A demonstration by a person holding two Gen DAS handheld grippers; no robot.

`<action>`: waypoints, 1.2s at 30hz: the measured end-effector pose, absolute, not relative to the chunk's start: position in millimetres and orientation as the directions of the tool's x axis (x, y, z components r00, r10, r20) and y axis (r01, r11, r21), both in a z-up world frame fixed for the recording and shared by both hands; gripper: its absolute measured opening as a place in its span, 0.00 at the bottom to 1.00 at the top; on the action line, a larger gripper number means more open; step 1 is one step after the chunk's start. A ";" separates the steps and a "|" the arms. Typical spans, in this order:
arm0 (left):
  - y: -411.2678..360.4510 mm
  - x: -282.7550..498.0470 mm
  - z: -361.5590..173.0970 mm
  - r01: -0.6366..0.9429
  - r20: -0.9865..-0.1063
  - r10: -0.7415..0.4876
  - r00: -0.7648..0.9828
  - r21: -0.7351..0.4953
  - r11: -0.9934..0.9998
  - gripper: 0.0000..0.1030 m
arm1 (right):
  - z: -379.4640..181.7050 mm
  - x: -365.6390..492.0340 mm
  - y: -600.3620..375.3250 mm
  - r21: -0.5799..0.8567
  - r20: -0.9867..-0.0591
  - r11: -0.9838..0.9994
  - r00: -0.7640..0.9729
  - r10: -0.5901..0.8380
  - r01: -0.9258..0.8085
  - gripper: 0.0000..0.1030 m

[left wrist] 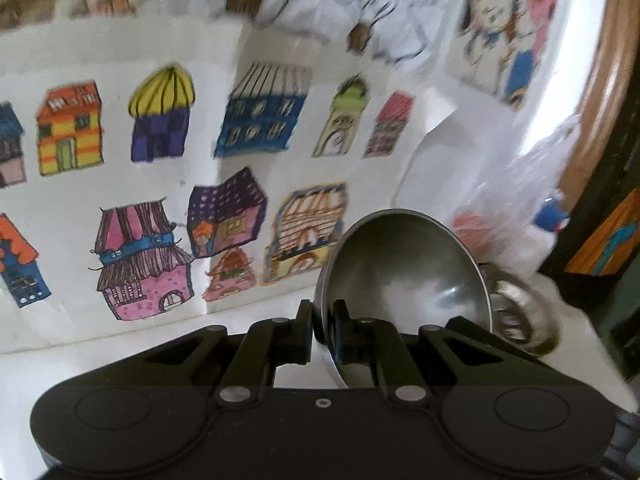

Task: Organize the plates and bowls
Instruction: 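Close both grippers on the steel mixing bowl rim and lift it, then carry the steel mixing bowl with both grippers toward the white bowls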

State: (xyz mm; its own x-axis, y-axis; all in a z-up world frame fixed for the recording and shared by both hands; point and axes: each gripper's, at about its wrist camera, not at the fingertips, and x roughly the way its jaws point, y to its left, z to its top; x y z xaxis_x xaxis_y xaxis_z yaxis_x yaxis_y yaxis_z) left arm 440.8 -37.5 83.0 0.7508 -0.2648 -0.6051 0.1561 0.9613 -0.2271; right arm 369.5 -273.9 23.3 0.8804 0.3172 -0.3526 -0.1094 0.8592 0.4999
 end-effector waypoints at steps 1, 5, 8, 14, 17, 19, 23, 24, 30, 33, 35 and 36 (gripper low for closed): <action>-36.9 434.8 88.0 0.164 -0.595 -0.269 0.757 -0.225 0.960 0.10 | 26.3 363.7 -274.1 0.500 -0.351 0.859 0.882 0.316 -0.109 0.13; -34.1 407.6 106.1 0.187 -0.563 -0.296 0.772 -0.244 0.952 0.10 | 39.1 333.3 -275.0 0.516 -0.345 0.848 0.877 0.335 -0.121 0.13; -30.0 383.4 115.9 0.200 -0.551 -0.311 0.774 -0.252 0.947 0.10 | 47.4 306.6 -271.7 0.512 -0.358 0.849 0.866 0.349 -0.131 0.13; -18.1 328.3 122.8 0.183 -0.575 -0.324 0.751 -0.289 0.939 0.10 | 59.8 250.6 -261.1 0.475 -0.400 0.867 0.842 0.363 -0.148 0.15; -9.6 300.8 119.4 0.166 -0.598 -0.329 0.731 -0.312 0.935 0.10 | 63.0 226.7 -254.6 0.454 -0.415 0.876 0.832 0.367 -0.160 0.15; -2.3 285.6 115.1 0.160 -0.609 -0.332 0.720 -0.320 0.934 0.10 | 61.8 212.5 -249.8 0.449 -0.429 0.878 0.822 0.373 -0.164 0.15; 5.3 253.3 111.2 0.149 -0.631 -0.319 0.707 -0.308 0.940 0.10 | 53.3 189.8 -239.4 0.442 -0.460 0.881 0.800 0.386 -0.172 0.15; 7.4 244.4 109.7 0.144 -0.641 -0.311 0.702 -0.300 0.943 0.10 | 50.4 183.7 -236.5 0.440 -0.469 0.881 0.792 0.390 -0.173 0.15; 21.8 208.2 94.7 0.115 -0.693 -0.293 0.659 -0.292 0.949 0.10 | 32.7 157.1 -224.7 0.438 -0.514 0.882 0.756 0.405 -0.174 0.16; 28.2 191.3 84.3 0.108 -0.713 -0.285 0.640 -0.284 0.953 0.11 | 23.8 146.7 -219.0 0.438 -0.538 0.882 0.735 0.412 -0.174 0.18; 31.1 183.0 78.0 0.102 -0.725 -0.281 0.629 -0.282 0.954 0.11 | 18.6 141.6 -216.1 0.432 -0.556 0.885 0.721 0.414 -0.175 0.18; 32.9 178.1 74.1 0.097 -0.731 -0.281 0.622 -0.284 0.954 0.11 | 16.1 139.3 -215.8 0.431 -0.563 0.885 0.714 0.416 -0.176 0.18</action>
